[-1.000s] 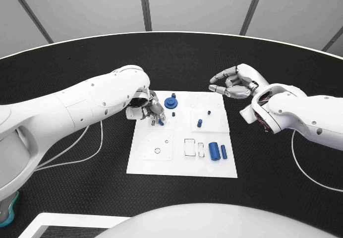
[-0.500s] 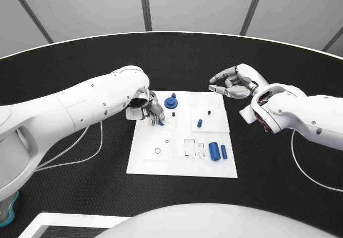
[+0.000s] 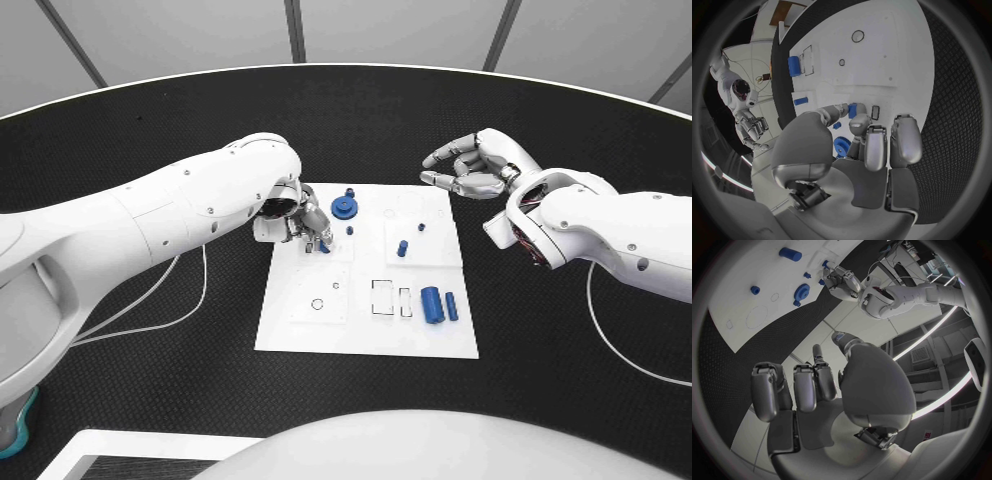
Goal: Assemble the parts on the task board
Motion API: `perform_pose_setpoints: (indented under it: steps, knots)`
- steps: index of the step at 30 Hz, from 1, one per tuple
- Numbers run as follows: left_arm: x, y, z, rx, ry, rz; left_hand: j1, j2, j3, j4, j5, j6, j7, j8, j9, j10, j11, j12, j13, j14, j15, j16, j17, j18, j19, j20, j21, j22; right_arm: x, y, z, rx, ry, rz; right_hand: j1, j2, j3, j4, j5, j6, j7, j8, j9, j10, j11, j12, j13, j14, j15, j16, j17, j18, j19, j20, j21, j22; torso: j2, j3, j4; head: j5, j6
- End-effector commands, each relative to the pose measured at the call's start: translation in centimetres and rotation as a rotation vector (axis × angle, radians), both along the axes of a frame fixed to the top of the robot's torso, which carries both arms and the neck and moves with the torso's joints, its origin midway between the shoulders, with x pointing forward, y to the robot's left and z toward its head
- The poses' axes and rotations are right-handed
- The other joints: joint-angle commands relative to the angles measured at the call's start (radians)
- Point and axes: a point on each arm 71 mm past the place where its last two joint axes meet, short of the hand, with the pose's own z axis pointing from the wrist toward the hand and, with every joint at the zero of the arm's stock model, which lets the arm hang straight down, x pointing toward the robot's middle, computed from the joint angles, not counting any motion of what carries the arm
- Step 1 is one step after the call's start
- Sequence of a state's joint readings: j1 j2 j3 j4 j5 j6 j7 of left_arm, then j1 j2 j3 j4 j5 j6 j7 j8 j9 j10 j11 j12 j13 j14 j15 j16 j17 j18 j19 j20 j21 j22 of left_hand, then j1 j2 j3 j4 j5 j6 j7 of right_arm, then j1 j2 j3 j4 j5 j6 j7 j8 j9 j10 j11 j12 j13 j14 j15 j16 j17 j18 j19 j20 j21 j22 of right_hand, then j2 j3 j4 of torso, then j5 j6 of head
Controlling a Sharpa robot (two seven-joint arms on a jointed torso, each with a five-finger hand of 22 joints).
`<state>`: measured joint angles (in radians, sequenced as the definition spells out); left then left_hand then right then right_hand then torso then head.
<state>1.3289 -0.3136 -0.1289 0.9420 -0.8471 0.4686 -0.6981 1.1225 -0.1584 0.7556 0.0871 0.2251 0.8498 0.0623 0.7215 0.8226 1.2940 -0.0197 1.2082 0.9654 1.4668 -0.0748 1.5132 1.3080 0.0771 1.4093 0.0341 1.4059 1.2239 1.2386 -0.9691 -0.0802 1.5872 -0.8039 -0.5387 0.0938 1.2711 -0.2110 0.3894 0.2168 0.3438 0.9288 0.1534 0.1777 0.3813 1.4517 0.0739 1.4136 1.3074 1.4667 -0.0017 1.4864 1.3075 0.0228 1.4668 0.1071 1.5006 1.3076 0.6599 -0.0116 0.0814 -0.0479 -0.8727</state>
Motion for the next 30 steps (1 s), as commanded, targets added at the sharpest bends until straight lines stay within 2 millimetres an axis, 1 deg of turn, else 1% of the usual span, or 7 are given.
perform_pose_setpoints:
  steps: [1,5,9,12,30]
  knots:
    - [0.00,0.13,-0.03,0.015,0.003,0.008,-0.026,-0.010,0.025,-0.033,-0.005,0.005,-0.015,0.003,-0.006,0.001,-0.005,0.000,-0.004,0.074,-0.007,0.005,0.149,-0.004,0.000,-0.004,-0.004,0.000,0.00,0.00,0.00,0.000,0.000,0.000,-0.006,0.001,-0.001,0.006,0.004,-0.005,0.001,0.003,0.001,-0.003,-0.005,-0.004,0.133,0.068,-0.005,-0.004,0.122,0.009,0.031,-0.009,-0.006,0.112,0.000,0.0003,0.0003,-0.001,0.000]
    - [0.03,0.16,-0.05,0.015,0.003,0.010,-0.041,-0.015,0.004,-0.014,-0.009,0.008,-0.017,0.004,-0.012,-0.001,-0.006,-0.001,-0.006,0.074,-0.008,0.005,0.149,-0.004,0.000,-0.006,-0.005,0.000,-0.01,-0.02,0.00,0.000,0.000,-0.001,-0.006,0.001,-0.001,0.006,0.004,-0.005,0.001,0.003,0.001,-0.003,-0.005,-0.004,0.133,0.068,-0.005,-0.004,0.122,0.009,0.031,-0.009,-0.006,0.112,0.000,0.0000,0.0006,-0.001,0.000]
    - [0.07,0.21,-0.07,0.016,0.004,0.014,-0.046,-0.016,-0.004,-0.006,-0.009,0.010,-0.018,0.005,-0.014,-0.002,-0.007,-0.001,-0.006,0.074,-0.009,0.005,0.149,-0.004,-0.001,-0.006,-0.006,0.000,-0.01,-0.04,0.01,0.000,0.000,-0.001,-0.007,0.000,-0.002,0.006,0.004,-0.006,0.001,0.003,0.001,-0.004,-0.005,-0.005,0.132,0.068,-0.005,-0.005,0.121,0.009,0.030,-0.009,-0.007,0.109,0.000,-0.0005,0.0007,-0.002,0.000]
    - [0.09,0.24,-0.08,0.015,0.005,0.016,-0.054,-0.019,-0.018,0.006,-0.011,0.011,-0.018,0.005,-0.019,-0.004,-0.007,-0.001,-0.007,0.074,-0.010,0.005,0.149,-0.004,0.000,-0.007,-0.006,0.000,-0.02,-0.05,0.01,0.000,0.000,-0.001,-0.007,0.000,-0.002,0.006,0.004,-0.006,0.001,0.003,0.001,-0.004,-0.005,-0.005,0.132,0.068,-0.005,-0.005,0.121,0.009,0.030,-0.009,-0.007,0.109,0.000,-0.0005,0.0009,-0.002,0.000]
    - [0.15,0.32,-0.27,0.016,0.015,0.026,-0.075,-0.029,-0.069,0.047,-0.015,0.017,-0.018,0.007,-0.031,-0.008,-0.006,-0.002,-0.011,0.074,-0.009,0.005,0.149,-0.004,0.000,-0.008,-0.007,0.001,-0.07,-0.07,0.01,0.000,0.002,-0.003,-0.009,-0.001,-0.004,0.008,0.004,-0.009,0.002,0.002,0.000,-0.016,-0.005,-0.020,0.120,0.063,-0.005,-0.016,0.104,0.014,0.019,-0.009,-0.019,0.087,0.001,-0.0005,0.0006,-0.004,0.000]
